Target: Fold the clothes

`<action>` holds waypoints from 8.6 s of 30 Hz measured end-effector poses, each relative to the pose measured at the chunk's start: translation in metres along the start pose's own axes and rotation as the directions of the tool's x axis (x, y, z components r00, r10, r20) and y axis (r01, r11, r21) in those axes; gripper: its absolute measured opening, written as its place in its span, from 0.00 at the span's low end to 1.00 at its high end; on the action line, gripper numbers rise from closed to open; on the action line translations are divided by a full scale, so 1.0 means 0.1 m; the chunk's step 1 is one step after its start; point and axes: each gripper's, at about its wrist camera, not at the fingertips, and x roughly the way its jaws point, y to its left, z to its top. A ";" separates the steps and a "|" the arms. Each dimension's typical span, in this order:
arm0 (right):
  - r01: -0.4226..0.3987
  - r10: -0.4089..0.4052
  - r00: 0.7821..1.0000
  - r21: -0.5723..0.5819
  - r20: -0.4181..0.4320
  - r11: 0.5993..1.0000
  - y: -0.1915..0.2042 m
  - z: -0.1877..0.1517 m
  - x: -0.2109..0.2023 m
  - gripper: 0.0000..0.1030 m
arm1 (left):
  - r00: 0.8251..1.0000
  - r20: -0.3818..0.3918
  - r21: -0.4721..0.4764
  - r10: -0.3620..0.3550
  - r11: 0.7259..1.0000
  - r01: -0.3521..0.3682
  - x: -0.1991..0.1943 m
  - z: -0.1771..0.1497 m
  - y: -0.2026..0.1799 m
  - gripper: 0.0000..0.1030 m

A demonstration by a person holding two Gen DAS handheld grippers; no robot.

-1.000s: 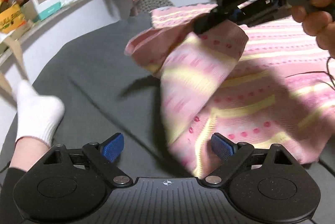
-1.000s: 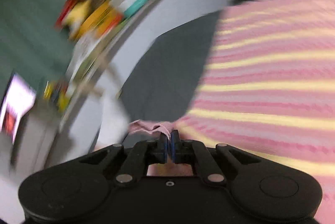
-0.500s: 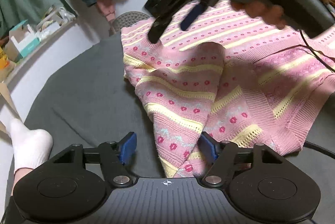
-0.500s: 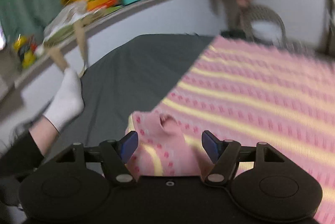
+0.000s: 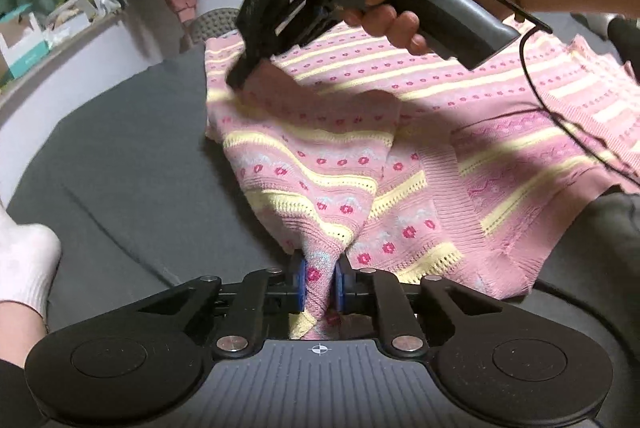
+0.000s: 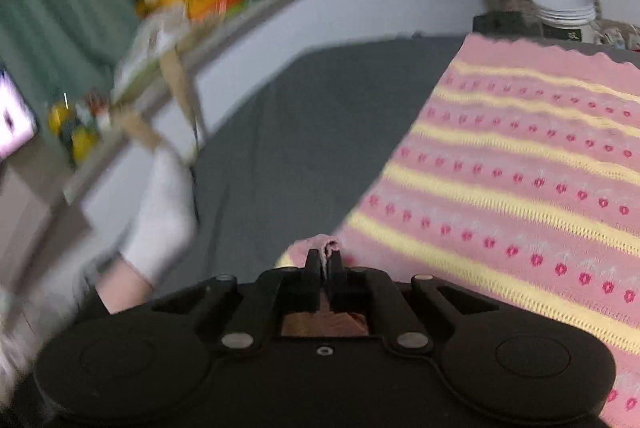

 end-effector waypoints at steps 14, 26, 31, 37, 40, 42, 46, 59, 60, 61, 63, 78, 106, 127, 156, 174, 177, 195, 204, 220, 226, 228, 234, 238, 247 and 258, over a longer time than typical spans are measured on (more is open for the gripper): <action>0.190 -0.192 0.981 0.041 0.036 0.981 0.04 -0.24 -0.36 0.73 | 0.999 -0.038 0.021 0.013 1.000 -0.012 -0.02 0.00 -0.06 0.13; 0.204 -0.203 0.979 0.233 -0.028 0.951 -0.13 -0.97 -0.82 0.32 | 0.998 -0.041 0.085 0.057 0.995 -0.053 -0.01 0.00 -0.16 0.13; 0.210 -0.215 0.977 0.199 0.005 0.957 0.03 -0.99 -0.79 0.05 | 0.996 -0.038 0.130 0.086 0.988 -0.080 -0.02 0.00 -0.22 0.13; 0.278 -0.303 0.946 0.191 0.117 0.941 0.10 -1.00 -1.10 0.05 | 0.991 -0.037 0.194 0.125 0.974 -0.115 -0.03 0.00 -0.31 0.21; 0.307 -0.321 0.946 0.199 0.046 0.931 -0.02 -1.08 -0.97 0.05 | 0.987 -0.044 0.239 0.153 0.961 -0.138 -0.06 0.01 -0.38 0.26; 0.314 -0.326 0.945 0.195 0.033 0.929 -0.07 -1.14 -0.90 0.05 | 0.984 -0.045 0.284 0.171 0.947 -0.152 -0.12 0.01 -0.44 0.30; 0.327 -0.341 0.937 0.164 0.069 0.931 -0.01 -1.11 -0.91 0.05 | 0.992 0.042 0.321 0.123 0.938 -0.130 -0.41 0.02 -0.58 0.70; 0.338 -0.345 0.936 0.091 0.071 0.937 0.07 -1.13 -0.89 0.05 | 0.983 0.151 0.317 0.107 0.936 -0.151 -0.34 -0.02 -0.77 0.84; 0.337 -0.344 0.936 0.092 0.074 0.937 0.07 -1.13 -0.89 0.05 | 0.983 0.151 0.290 0.107 0.945 -0.148 -0.33 0.01 -0.73 0.85; 0.336 -0.343 0.936 0.094 0.077 0.937 0.08 -1.12 -0.90 0.05 | 0.987 0.129 0.254 0.097 0.959 -0.128 -0.30 0.03 -0.67 0.87; 0.350 -0.357 0.931 0.090 0.079 0.932 0.08 -1.11 -0.90 0.05 | 0.996 0.061 0.179 0.059 0.981 -0.069 -0.20 0.03 -0.56 0.88; 0.243 -0.230 0.961 -0.066 0.156 0.968 0.58 -0.69 -0.72 0.36 | 0.981 -0.175 0.010 -0.088 0.996 0.091 -0.17 -0.10 -0.27 0.98; 0.304 -0.299 0.950 -0.045 0.086 0.952 0.34 -0.36 0.07 0.15 | 0.980 -0.128 -0.139 -0.155 0.981 0.137 -0.14 -0.05 -0.08 1.00; 0.229 -0.230 0.973 -0.200 0.018 0.953 0.51 -1.21 -0.60 0.55 | 0.979 -0.095 -0.060 -0.183 0.982 0.178 -0.23 0.03 -0.04 1.00; 0.449 -0.627 0.612 0.441 0.481 0.777 0.07 -2.06 -3.20 1.00 | 0.889 0.290 0.120 -0.354 0.935 0.333 -0.58 0.47 -1.05 1.00; 0.458 -0.856 0.502 0.801 0.124 0.385 -1.57 -2.74 -3.43 0.52 | 0.834 0.336 0.062 -0.438 0.894 0.444 -0.19 0.85 -2.20 1.00; 0.423 -0.853 0.510 0.830 0.114 0.364 -1.68 -2.78 -3.40 0.43 | 0.842 0.340 0.003 -0.419 0.896 0.445 -0.13 0.85 -2.25 1.00; 0.390 -0.866 0.484 0.856 0.122 0.339 -1.75 -2.87 -3.41 0.15 | 0.844 0.356 -0.059 -0.401 0.892 0.448 -0.23 0.67 -2.21 1.00; 0.385 -0.849 0.472 0.809 0.240 0.443 -1.51 -2.77 -3.43 0.08 | 0.845 0.354 -0.028 -0.401 0.898 0.438 -0.25 0.62 -2.20 1.00; 0.299 -0.407 0.812 0.302 0.417 0.905 -0.72 -1.83 -2.08 0.08 | 0.859 0.441 -0.277 -0.261 0.871 0.407 -0.16 0.55 -1.52 1.00; 0.256 -0.380 0.862 0.360 0.335 0.897 -0.92 -1.90 -1.81 0.08 | 0.881 0.411 -0.390 -0.235 0.828 0.403 0.09 0.55 -1.39 1.00; 0.229 -0.363 0.874 0.384 0.324 0.895 -0.99 -1.90 -1.83 0.10 | 0.882 0.406 -0.397 -0.239 0.824 0.405 0.15 0.56 -1.41 1.00; 0.134 -0.317 0.885 0.466 0.341 0.875 -0.99 -1.87 -2.40 0.51 | 0.881 0.392 -0.344 -0.264 0.846 0.407 0.19 0.58 -1.51 1.00; 0.256 -0.404 0.867 0.434 0.293 0.864 -1.00 -1.83 -3.00 0.59 | 0.862 0.381 -0.259 -0.334 0.856 0.447 0.17 0.59 -1.64 1.00; 0.246 -0.267 0.964 0.342 0.014 0.907 -1.02 -2.36 -3.13 0.38 | 0.806 0.329 -0.169 -0.493 0.808 0.564 0.12 0.61 -2.03 1.00; 0.160 -0.231 0.966 0.428 0.118 0.889 -0.99 -2.42 -3.52 0.40 | 0.753 0.270 -0.130 -0.601 0.752 0.647 0.07 0.60 -2.49 1.00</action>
